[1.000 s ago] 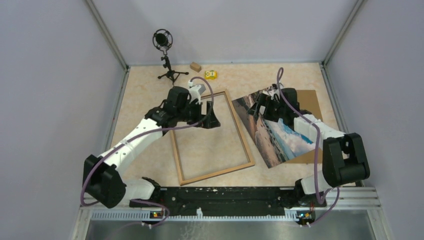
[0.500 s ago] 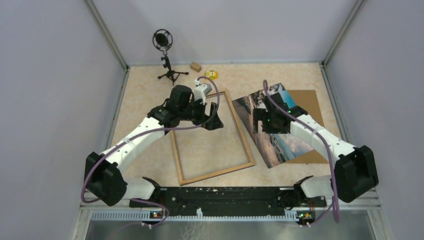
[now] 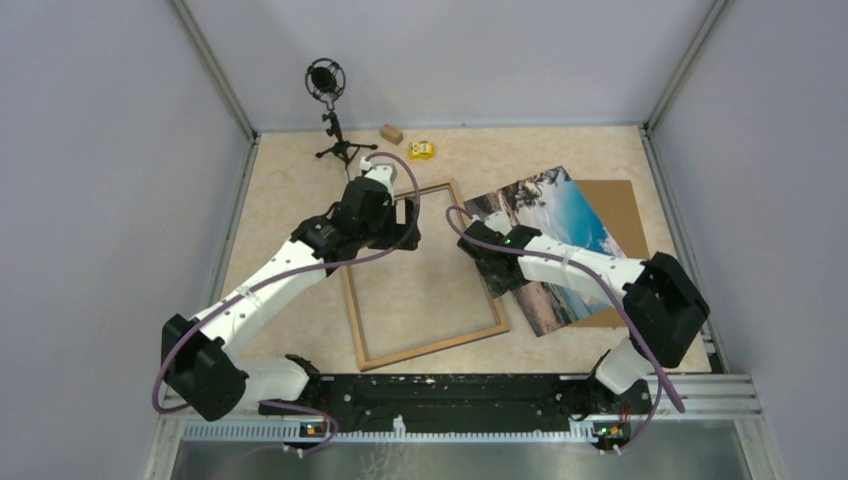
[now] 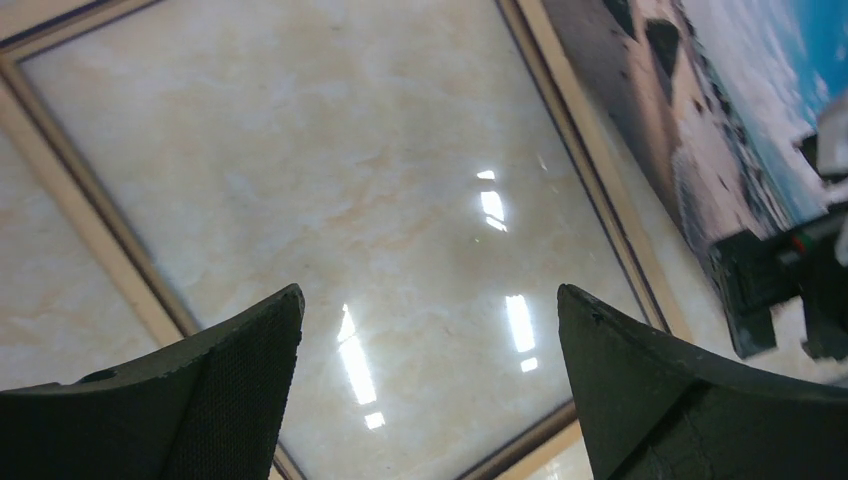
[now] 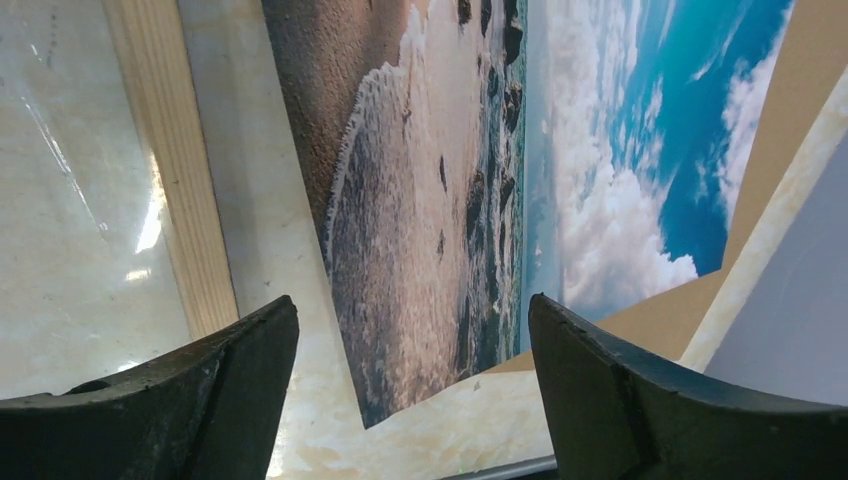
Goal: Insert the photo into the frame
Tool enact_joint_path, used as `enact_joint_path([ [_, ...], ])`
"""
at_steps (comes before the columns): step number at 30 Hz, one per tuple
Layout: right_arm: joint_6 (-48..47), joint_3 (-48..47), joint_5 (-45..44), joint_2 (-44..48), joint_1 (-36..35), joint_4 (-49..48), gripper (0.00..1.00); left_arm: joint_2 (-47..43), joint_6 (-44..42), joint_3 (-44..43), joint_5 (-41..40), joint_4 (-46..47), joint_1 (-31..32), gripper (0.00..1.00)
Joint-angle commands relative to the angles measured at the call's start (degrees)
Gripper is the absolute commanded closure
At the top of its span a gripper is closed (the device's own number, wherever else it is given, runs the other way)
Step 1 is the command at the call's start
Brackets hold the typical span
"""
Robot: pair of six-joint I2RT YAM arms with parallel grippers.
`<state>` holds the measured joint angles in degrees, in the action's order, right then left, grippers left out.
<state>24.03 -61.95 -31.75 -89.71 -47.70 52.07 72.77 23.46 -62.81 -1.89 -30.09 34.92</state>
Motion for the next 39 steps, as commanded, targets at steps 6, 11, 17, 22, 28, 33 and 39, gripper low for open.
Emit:
enact_joint_path([
  [6,-0.5,-1.5,-8.0,-5.1,-5.0,-2.4,0.33,-3.1,8.6,-2.2,-27.5,-6.1,-0.7,0.02],
  [11,1.2,-1.1,-8.7,-8.1,-5.9,-2.1,0.44,-2.9,9.5,-2.1,-29.8,-7.0,-1.6,0.02],
  [17,3.6,-1.0,-8.5,-10.6,-6.8,-3.9,0.47,-1.8,7.8,-1.8,-25.2,-5.5,-3.5,0.02],
  [22,6.5,-0.8,-9.2,-13.2,-7.1,-3.9,0.48,-1.3,7.4,-2.0,-22.7,-5.2,-5.2,0.02],
  [28,10.0,-0.5,-12.0,-15.7,-7.6,-2.1,0.56,-1.2,8.0,-1.9,-22.2,-5.2,-7.0,0.02],
  [33,12.2,-1.2,-14.1,-18.3,-7.7,0.2,0.61,-1.0,8.1,-1.6,-20.1,-4.9,-8.3,0.02],
  [39,14.9,-1.5,-17.2,-19.3,-7.7,2.2,0.73,-1.2,7.8,-1.3,-18.8,-4.3,-8.6,0.02],
])
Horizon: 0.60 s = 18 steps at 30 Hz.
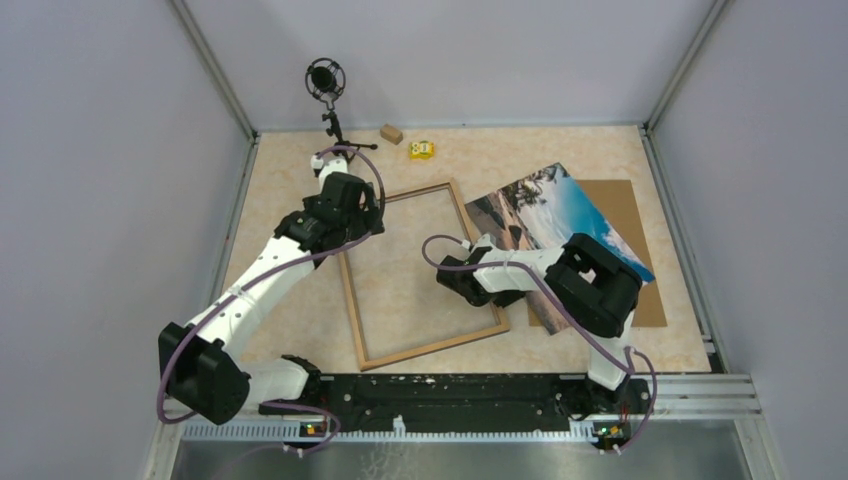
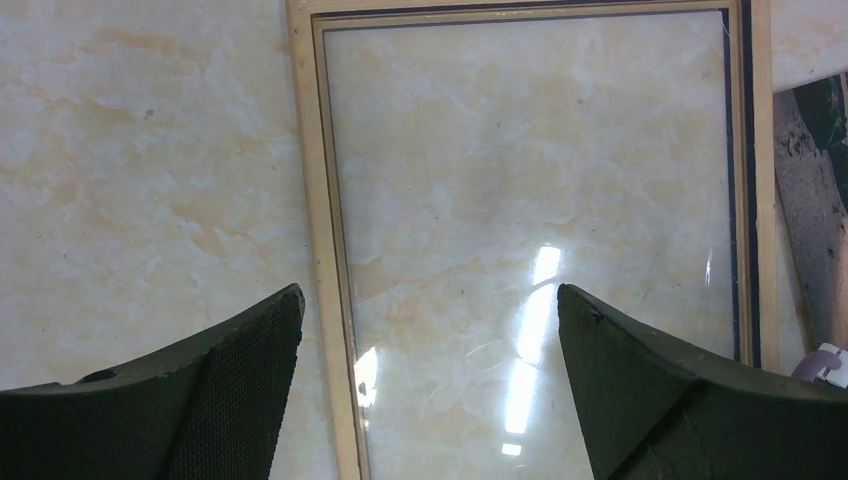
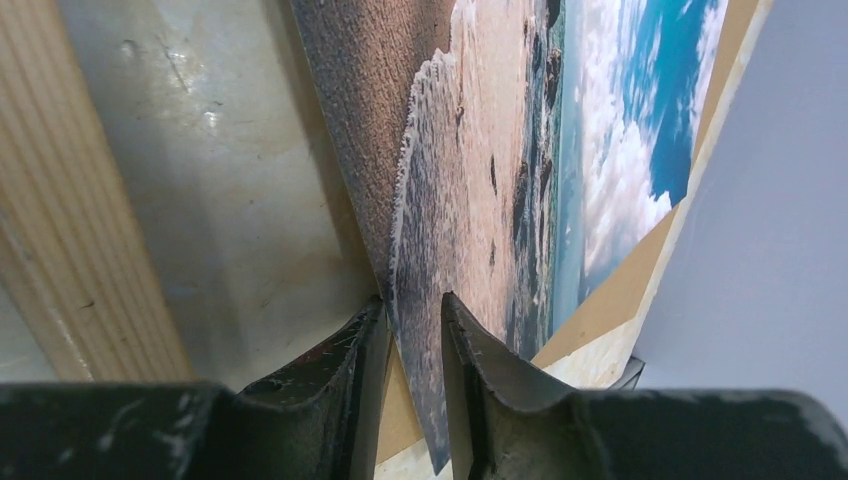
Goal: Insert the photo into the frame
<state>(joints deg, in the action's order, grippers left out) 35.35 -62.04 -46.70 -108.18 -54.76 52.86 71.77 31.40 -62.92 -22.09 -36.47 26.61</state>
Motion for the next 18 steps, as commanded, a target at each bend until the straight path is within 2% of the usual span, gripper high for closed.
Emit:
enact_joint_path([
  [1,3.8,-1.5,-2.7,-0.9,-0.7,1.6,0.73,-0.1,-0.2,-1.1,1.7,2.2,-0.4,0.02],
  [4,4.5,-2.0,-4.3,-1.0,-0.7,2.2,0.74,0.0,-0.4,-1.0,2.3,2.5,-0.5,0.02],
  [11,4.7,-3.4,-6.9,-0.7,-0.7,3.0,0.86,0.2,-0.7,-1.0,3.5,2.7,-0.8,0.02],
  [14,4.8,-3.5,-8.0,-0.6,-0.7,2.6,0.88,0.4,-0.9,-0.9,4.2,2.9,-1.0,0.02],
  [18,4.5,-3.1,-8.9,-0.7,-0.7,1.8,0.95,0.5,-1.1,-0.8,4.8,3.1,-1.0,0.02],
])
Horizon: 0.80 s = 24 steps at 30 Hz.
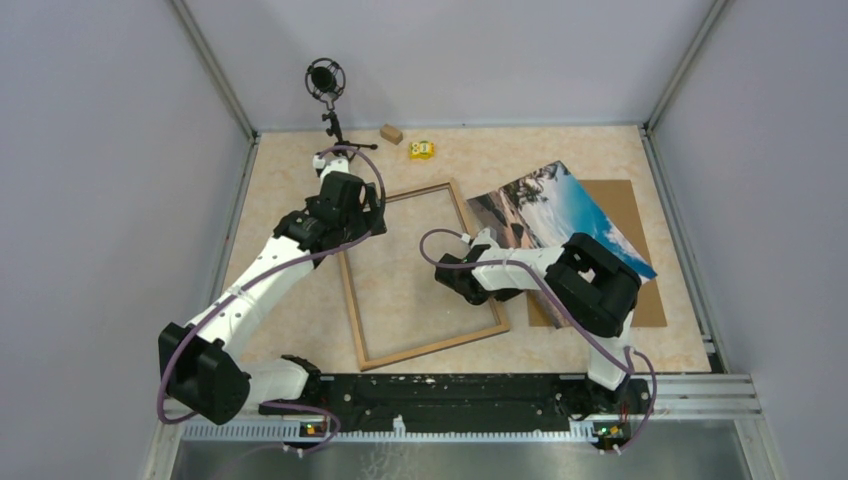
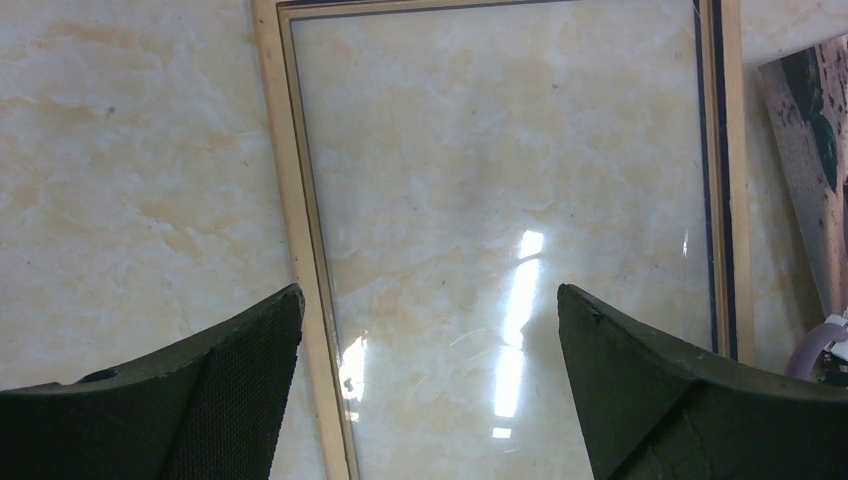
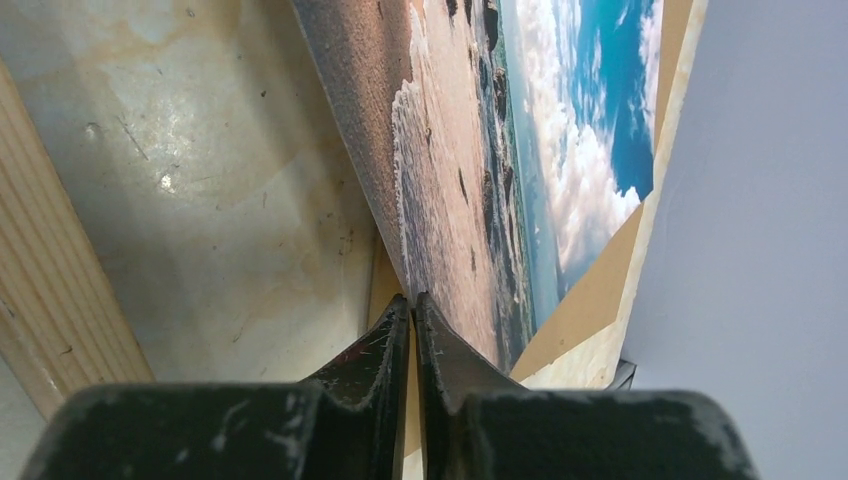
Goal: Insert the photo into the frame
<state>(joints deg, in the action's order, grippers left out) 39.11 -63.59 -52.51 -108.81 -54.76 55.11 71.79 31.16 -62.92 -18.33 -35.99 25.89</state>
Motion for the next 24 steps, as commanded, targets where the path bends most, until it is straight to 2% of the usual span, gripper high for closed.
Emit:
enact_joint_path([
  [1,0.8,-1.6,-3.4,-0.2,-0.7,-0.5,0.97,0.6,-1.0,-0.8,1.1,2.7,-0.4,0.02],
  [3,0.8,-1.4,-3.8,-0.2,-0.7,-0.3,1.00,0.6,-1.4,-0.8,2.0,3.0,-0.4,0.02],
  [7,0.8,-0.5,-4.5,0.1,-0.7,-1.1,0.99,0.7,-1.8,-0.8,3.1,3.2,-0.6,0.02],
  [14,1.8,0.0,-6.2,-1.6,-0.4,-2.0,0.70,0.7,-2.0,-0.7,3.6,3.4,-0.9,0.02],
  [17,3.6,-0.6,-7.8,-3.3,0.0,-0.9,0.47,0.6,-2.1,-0.7,3.9,3.5,-0.9,0.02],
  [21,5.0,-1.8,-10.4,-4.8,0.6,0.9,0.43,0.5,-2.3,-0.7,4.1,3.5,-0.8,0.02],
  [24,4.0,-2.1,-10.3,-5.0,1.1,0.2,0.48,0.5,-2.3,-0.7,4.4,3.5,-0.9,0.02],
])
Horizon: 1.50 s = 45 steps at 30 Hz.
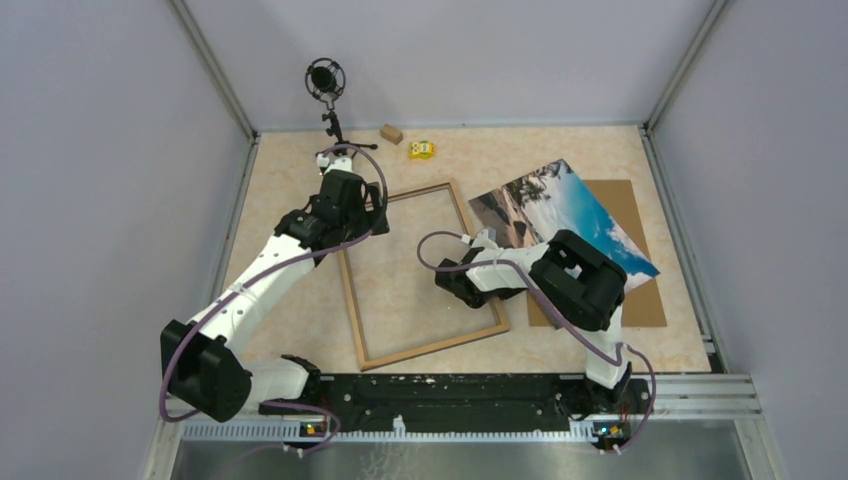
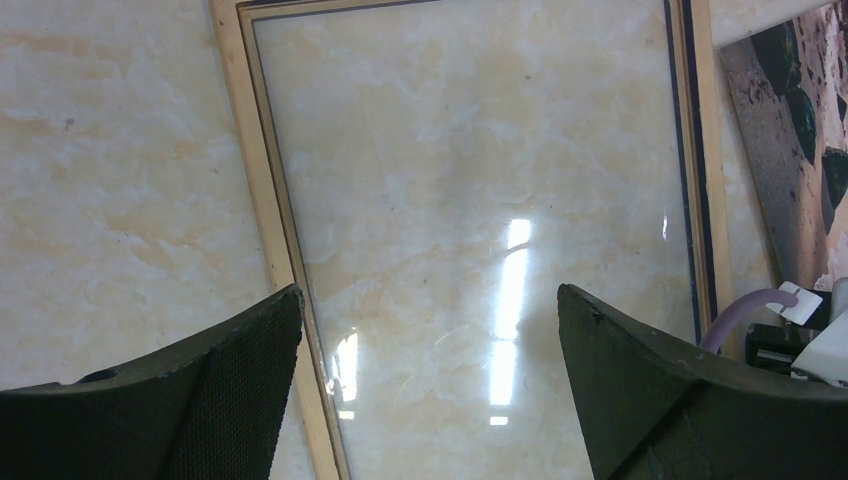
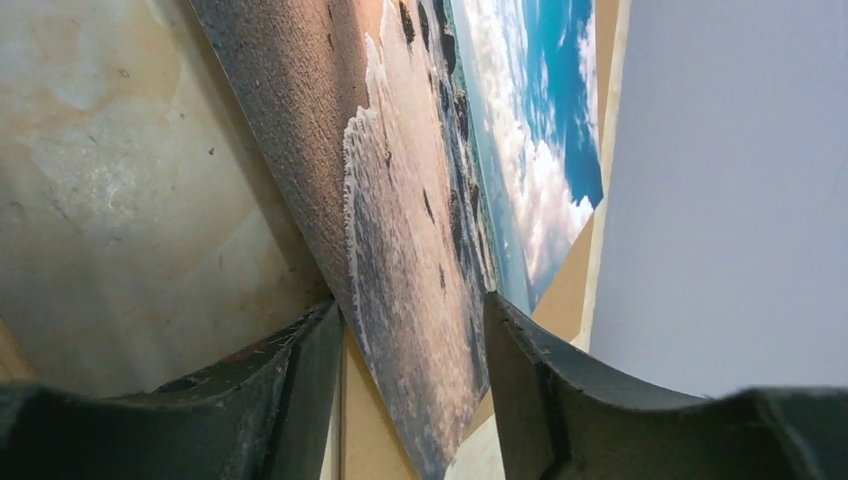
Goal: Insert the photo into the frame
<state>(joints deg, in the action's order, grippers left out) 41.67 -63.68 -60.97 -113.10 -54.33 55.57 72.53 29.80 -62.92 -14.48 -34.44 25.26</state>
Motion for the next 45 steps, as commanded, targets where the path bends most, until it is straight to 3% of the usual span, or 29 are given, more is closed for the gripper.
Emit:
enact_joint_path([
  [1,1.5,-2.0,-1.9,-0.8,0.7,-0.3,0.52,-0.3,-1.0,-0.8,0.6,1.9,-0.2,0.02],
  [4,2.0,-2.3,-2.5,-0.8,0.8,0.1,0.63,-0.1,-1.0,-0.7,0.7,1.8,-0.2,0.02],
  [11,1.2,-3.3,-4.5,-0.4,1.3,1.2,0.64,-0.1,-1.0,-0.8,1.1,1.9,-0.2,0.02],
  [21,-8.6,-0.5,-2.1,0.3,4.2,-7.8,0.65,0.1,-1.1,-0.8,1.1,1.8,-0.2,0.02],
  [32,-8.6,-1.9,-7.5,-3.1,5.8,-7.6,0.79,0.7,-1.1,-0.8,1.6,1.9,-0.2,0.02],
  [40,-17.1,0.9,-4.9,-2.9,7.5,-18.1,0.72,0.9,-1.1,-0.9,1.9,1.8,-0.5,0.02],
  [42,-18.7,1.4,-4.7,-3.4,8.0,-20.0,0.78,1.0,-1.0,-0.9,1.9,1.8,-0.6,0.02],
  [45,-19.5,1.1,-6.2,-4.0,8.5,-20.6,0.94,1.0,-1.0,-0.8,2.0,1.7,-0.7,0.02],
])
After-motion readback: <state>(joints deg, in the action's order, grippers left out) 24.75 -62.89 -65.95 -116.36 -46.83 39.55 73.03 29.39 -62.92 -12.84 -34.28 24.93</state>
